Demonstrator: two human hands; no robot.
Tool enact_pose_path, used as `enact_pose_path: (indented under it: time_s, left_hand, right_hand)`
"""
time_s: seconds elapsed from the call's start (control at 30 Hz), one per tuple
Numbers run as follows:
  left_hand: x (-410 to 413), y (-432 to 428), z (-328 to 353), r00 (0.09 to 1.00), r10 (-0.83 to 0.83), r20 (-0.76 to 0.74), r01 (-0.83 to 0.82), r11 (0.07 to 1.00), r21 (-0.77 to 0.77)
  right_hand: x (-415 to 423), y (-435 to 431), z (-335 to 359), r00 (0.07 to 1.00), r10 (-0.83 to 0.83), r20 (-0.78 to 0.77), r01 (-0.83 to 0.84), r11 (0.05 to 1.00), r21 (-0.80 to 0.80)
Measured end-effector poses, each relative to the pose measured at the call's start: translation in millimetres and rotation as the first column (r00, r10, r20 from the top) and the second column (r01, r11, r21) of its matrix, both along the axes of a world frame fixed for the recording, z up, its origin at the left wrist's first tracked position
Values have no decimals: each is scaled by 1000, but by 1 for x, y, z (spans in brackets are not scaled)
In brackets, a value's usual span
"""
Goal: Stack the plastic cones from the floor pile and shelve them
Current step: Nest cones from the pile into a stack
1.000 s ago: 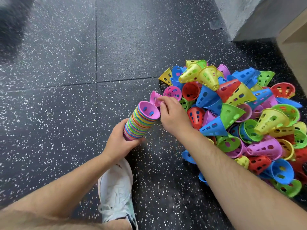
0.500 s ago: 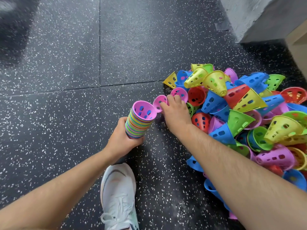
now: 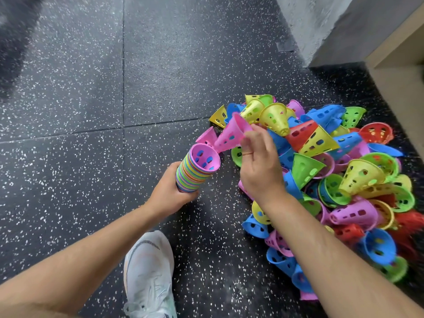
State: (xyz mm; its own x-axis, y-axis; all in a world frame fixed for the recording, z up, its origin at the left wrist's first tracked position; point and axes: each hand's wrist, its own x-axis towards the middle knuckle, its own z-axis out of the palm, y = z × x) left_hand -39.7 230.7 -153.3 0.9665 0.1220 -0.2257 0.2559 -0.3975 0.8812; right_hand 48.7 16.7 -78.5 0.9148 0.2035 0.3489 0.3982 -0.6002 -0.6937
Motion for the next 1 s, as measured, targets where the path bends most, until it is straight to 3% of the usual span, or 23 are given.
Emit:
enact_pose_path:
  time_s: [0.1,0.27,0.33,0.5,0.63,0.73,0.83,0.9,1.0]
  left_hand:
    - [-2,-4,-1,1000,-7,24,8,1000,-5]
    - [-4,-2,-5,999,-20,32,21,1000,-15]
    - [-4,0,-7,1000,-17,17,18,999,-44]
    - [-3,5,-12,1000,28,-11,-29,997,-72]
    - [-2,9,-20,998,63,-18,-64,996,-60]
    - [-4,10,-24,998,61,-15,-61,997,-46]
    - [-5,12,-27,997,70,-15,-71,996,-54]
    - [-4,14,-26,998,64,-22,-65,996,-63]
    - [-3,18,-27,998,50,-42,-52,997,-59]
  right_hand:
    - [-11,6,-4,989,146,-35,-148,984,-102]
    - [-28,13,-9,972,225,-70,-235,946,-223]
    - [-34,15,-5,941,296,-166,-330,914,-237]
    - [-27,18,3,876,321,-361,-382,918,-110]
    - [4,30,-4,869,287,-403,-330,943,-38]
    - [35,41,-24,890,203,-409,-334,900,-280]
    - [58,54,-40,878,199,-434,-424,743,-517]
    - [68,62,-49,862,216,-459,-473,671,-571]
    - [80,66,-55,879,182,-440,-438,674,-595]
